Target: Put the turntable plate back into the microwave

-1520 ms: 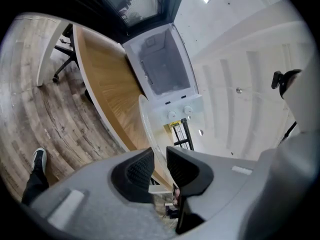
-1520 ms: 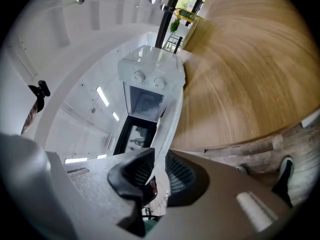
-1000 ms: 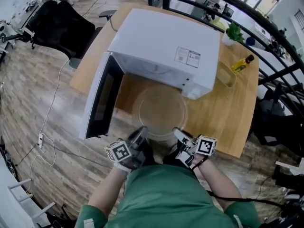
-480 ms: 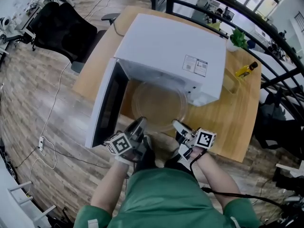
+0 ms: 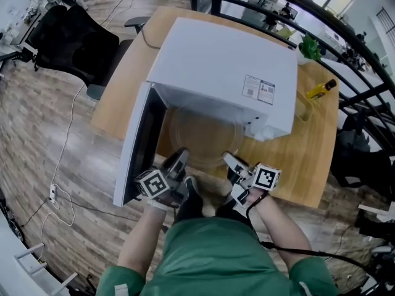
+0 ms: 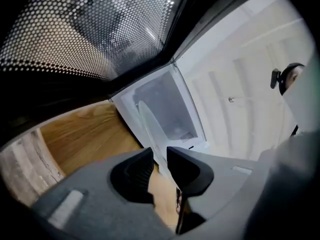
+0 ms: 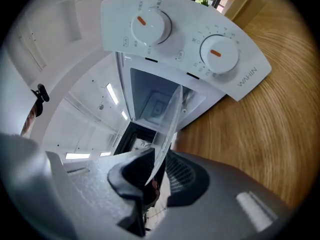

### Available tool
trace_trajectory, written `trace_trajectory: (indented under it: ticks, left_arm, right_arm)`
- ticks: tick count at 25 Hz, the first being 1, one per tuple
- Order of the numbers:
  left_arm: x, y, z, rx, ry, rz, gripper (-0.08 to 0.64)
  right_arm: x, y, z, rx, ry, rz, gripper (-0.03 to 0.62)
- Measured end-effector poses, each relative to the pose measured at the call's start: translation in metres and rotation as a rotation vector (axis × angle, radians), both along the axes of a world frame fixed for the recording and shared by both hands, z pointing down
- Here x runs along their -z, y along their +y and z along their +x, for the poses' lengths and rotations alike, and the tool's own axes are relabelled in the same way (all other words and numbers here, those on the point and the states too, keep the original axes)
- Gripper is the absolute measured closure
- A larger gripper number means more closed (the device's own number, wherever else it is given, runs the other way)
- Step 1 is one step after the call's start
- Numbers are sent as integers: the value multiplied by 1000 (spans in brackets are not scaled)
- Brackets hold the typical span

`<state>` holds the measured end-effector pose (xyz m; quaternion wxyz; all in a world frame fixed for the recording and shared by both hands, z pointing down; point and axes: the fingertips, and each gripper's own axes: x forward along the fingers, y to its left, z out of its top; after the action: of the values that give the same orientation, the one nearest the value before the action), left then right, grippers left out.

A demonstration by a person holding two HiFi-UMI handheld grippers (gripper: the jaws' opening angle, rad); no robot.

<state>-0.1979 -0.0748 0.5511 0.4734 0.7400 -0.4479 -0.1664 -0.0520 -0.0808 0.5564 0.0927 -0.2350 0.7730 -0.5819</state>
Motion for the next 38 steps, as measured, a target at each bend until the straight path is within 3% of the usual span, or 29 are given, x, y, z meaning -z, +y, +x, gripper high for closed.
trace_trajectory:
  ticks: [14,26,38]
  left_arm:
    - [-7,-46,-18,-40,19,22,468]
    - [-23,-97,-25,60,64,11,471]
    - [-39,-121,-26,89,73,-13,471]
  right_arm:
    - [-5,-34,-17,-89,5,15,522]
    - [-17,-78,-25,-144,-8,39,518]
    - [-35,-100,-29,-201,22,42,514]
